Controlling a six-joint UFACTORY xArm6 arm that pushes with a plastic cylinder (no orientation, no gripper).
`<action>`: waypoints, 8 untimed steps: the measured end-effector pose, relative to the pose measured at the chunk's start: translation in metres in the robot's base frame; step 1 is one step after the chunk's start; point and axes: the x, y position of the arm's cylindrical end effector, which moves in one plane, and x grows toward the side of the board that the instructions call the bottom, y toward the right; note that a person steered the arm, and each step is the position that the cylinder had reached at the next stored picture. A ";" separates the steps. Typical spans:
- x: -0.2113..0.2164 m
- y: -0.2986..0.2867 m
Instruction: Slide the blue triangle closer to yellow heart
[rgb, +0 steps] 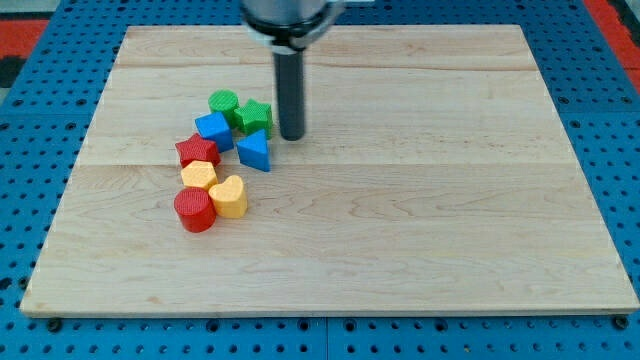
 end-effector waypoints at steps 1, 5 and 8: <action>0.010 -0.013; 0.029 -0.005; 0.087 -0.025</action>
